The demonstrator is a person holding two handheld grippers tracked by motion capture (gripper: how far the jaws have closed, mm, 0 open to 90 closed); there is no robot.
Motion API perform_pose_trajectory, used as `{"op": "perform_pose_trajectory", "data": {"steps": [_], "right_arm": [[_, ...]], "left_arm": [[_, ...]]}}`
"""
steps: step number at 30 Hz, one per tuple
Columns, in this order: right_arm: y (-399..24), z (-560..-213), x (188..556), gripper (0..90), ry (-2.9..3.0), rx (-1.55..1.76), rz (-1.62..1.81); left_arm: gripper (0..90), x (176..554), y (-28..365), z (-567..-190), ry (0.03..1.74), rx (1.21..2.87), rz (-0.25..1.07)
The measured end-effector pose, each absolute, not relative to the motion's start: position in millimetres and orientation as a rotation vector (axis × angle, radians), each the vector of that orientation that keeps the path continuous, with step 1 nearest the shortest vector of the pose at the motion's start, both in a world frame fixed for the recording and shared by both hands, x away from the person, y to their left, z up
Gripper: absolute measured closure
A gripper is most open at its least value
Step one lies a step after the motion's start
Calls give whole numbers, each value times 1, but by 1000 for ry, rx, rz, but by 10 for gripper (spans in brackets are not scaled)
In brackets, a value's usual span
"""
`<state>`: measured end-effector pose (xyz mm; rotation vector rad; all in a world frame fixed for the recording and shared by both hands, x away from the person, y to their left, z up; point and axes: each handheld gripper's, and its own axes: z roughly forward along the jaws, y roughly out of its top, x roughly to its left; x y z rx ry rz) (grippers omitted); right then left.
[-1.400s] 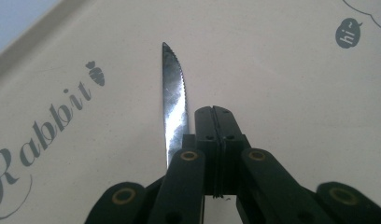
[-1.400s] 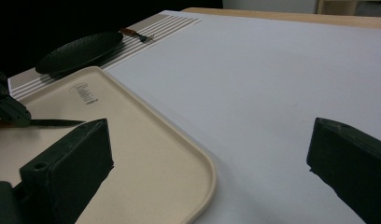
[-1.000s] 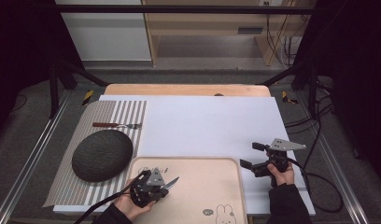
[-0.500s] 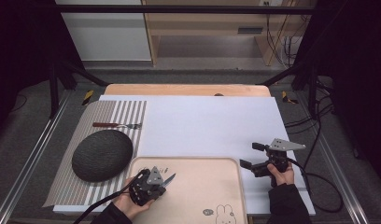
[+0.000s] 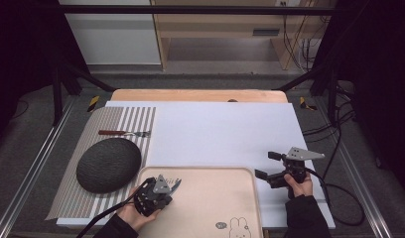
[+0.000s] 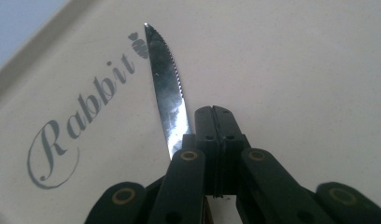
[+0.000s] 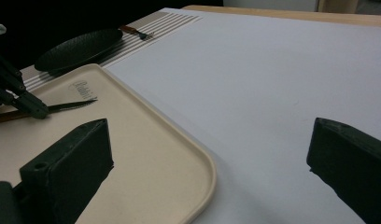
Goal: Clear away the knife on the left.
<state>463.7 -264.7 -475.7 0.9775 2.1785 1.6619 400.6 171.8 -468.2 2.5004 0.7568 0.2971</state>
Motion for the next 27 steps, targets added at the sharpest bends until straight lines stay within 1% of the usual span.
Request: {"op": "perform_pose_trajectory", "data": {"steps": [27], "right_arm": [[-265,-476,464,4,2179,977,1660]], "left_arm": [[898,403,192,-467,843,2488,346]]}}
